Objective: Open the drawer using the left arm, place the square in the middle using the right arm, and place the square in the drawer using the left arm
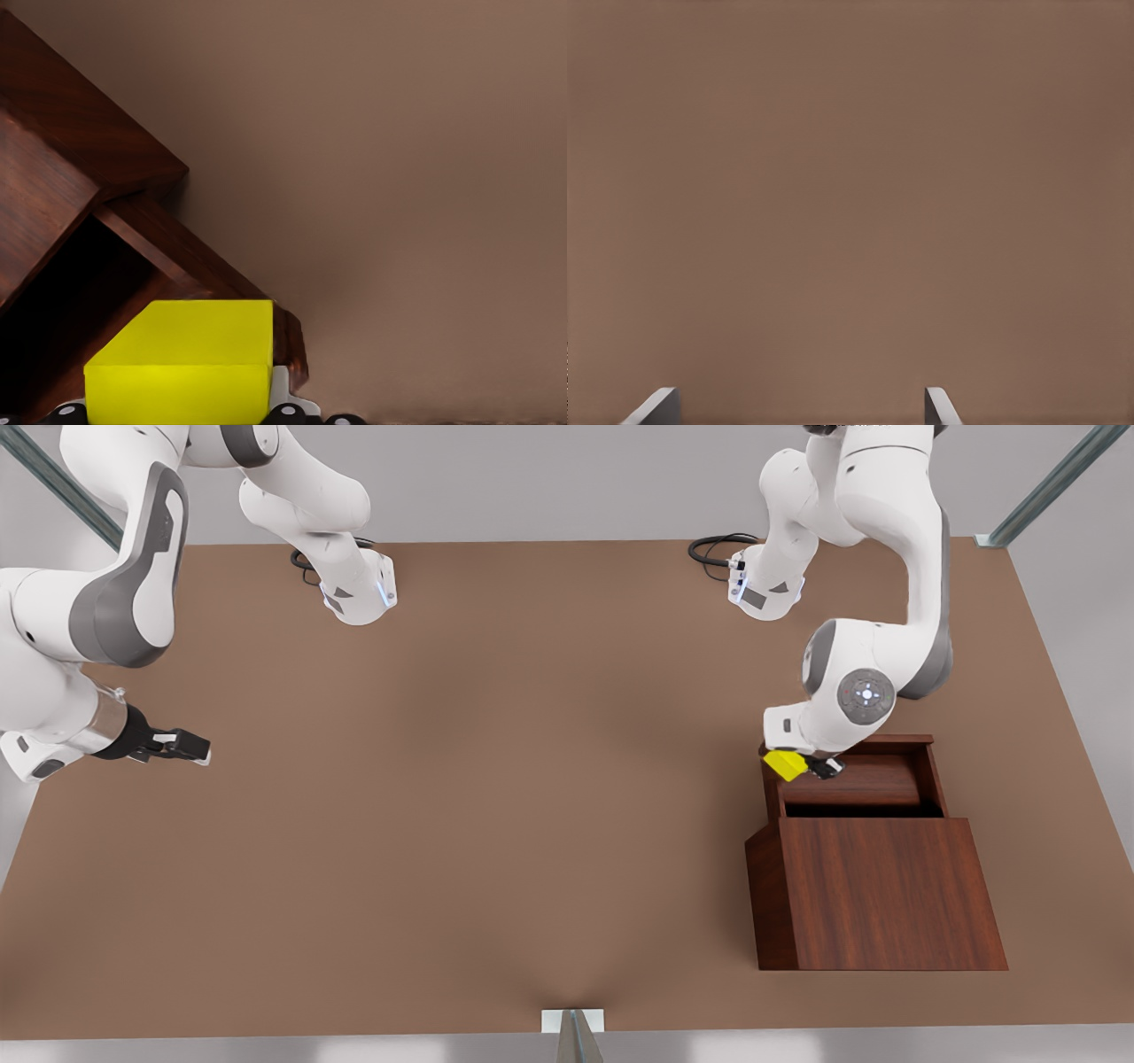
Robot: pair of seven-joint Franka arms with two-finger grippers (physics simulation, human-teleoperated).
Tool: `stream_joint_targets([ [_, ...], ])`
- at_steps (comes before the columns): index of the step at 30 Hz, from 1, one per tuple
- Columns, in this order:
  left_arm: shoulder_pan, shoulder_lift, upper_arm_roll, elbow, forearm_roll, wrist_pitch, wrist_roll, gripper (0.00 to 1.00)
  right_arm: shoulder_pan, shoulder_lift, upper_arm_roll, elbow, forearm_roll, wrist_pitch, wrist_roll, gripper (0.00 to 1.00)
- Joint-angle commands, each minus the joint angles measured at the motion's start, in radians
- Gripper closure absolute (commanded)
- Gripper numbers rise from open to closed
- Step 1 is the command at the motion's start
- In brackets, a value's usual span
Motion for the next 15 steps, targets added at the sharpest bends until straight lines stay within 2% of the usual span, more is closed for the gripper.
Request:
stream_joint_targets([
  [1,-0.002,0.002,0.005,0.000,-0.010,0.000,0.013,0.28,0.000,0.000,0.000,0.000,0.002,0.000,0.000,0.00],
  [4,0.003,0.039,0.079,-0.002,-0.012,0.029,0.128,0.27,0.000,0.000,0.000,0.006,-0.001,0.000,0.000,0.00],
  [7,0.040,0.082,0.082,-0.002,-0.013,0.066,0.173,0.26,0.000,0.001,0.000,0.006,0.002,0.000,0.000,0.00],
  [8,0.041,0.097,0.082,0.000,-0.013,0.070,0.185,0.03,0.000,0.001,0.000,0.006,0.002,0.000,0.000,0.00],
  [9,0.041,0.112,0.086,0.000,-0.045,0.070,0.184,0.00,0.000,0.001,0.000,0.006,0.002,0.002,0.000,0.00],
  [15,0.040,0.108,0.086,0.020,-0.047,0.060,0.079,0.00,0.000,0.001,0.000,0.011,0.006,0.000,0.000,0.00],
])
